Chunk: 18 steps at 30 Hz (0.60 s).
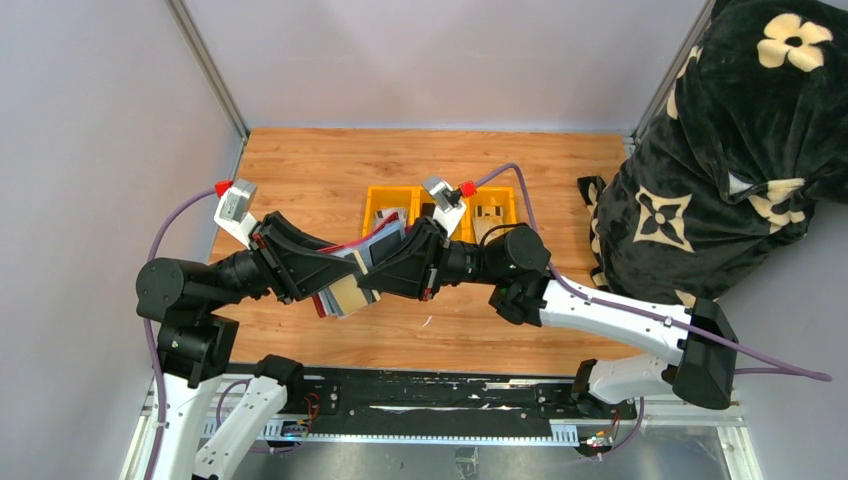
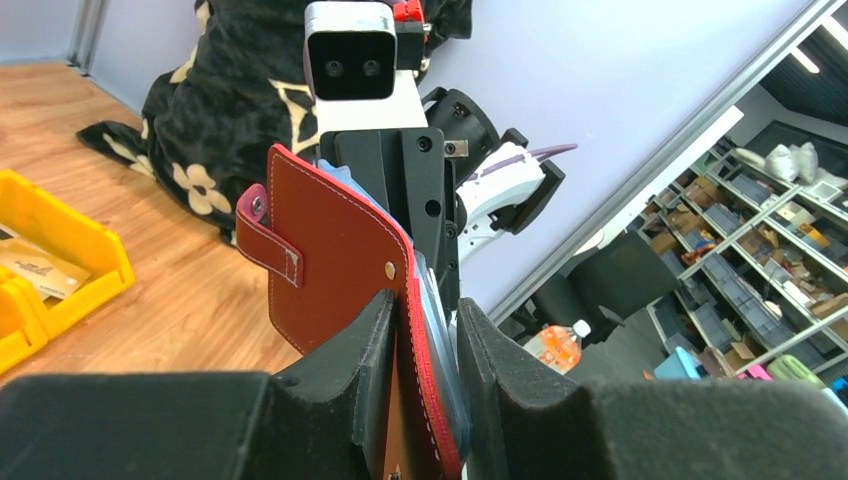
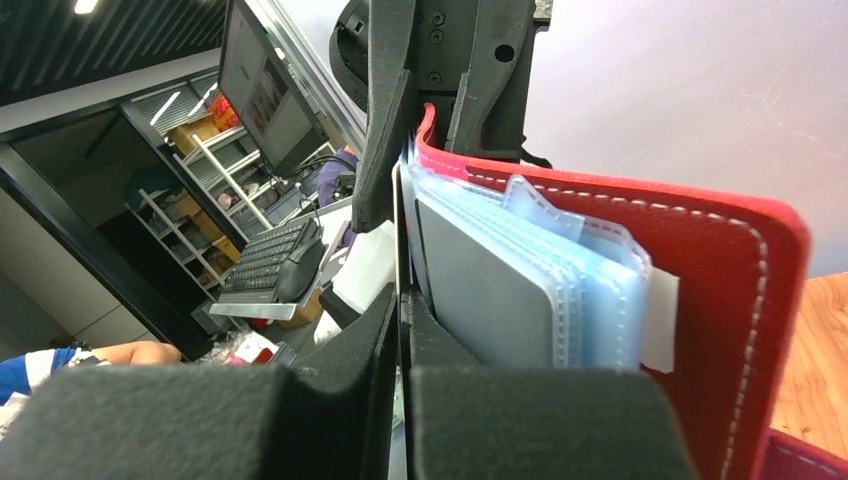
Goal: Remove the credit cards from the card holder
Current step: Remove the credit card from the card holder.
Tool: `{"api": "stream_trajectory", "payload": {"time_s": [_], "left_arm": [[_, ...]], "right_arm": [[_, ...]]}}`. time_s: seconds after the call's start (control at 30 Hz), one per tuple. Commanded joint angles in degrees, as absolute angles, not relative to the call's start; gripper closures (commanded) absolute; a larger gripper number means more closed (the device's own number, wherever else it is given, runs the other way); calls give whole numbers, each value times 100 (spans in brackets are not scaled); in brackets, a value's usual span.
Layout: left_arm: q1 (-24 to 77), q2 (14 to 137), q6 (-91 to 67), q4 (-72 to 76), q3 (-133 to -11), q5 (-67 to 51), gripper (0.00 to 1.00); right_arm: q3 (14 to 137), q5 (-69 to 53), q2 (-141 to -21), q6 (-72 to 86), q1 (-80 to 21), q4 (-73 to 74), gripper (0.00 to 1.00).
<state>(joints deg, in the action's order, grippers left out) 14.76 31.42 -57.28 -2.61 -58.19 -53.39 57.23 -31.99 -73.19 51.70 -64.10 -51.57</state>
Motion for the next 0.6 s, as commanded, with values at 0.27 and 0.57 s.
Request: {"api": "stream_trajectory", "payload": {"time_s": [0.27, 0.57], "left_arm": [[1497, 3168, -5830, -93, -5968, -5684, 70], [1500, 3315, -5468, -460, -6225, -5604, 94]], "right_arm": [[5567, -2639, -6938, 5157, -6135, -5167, 99], [5375, -2795, -6733, 5185, -6071, -5185, 100]]}}
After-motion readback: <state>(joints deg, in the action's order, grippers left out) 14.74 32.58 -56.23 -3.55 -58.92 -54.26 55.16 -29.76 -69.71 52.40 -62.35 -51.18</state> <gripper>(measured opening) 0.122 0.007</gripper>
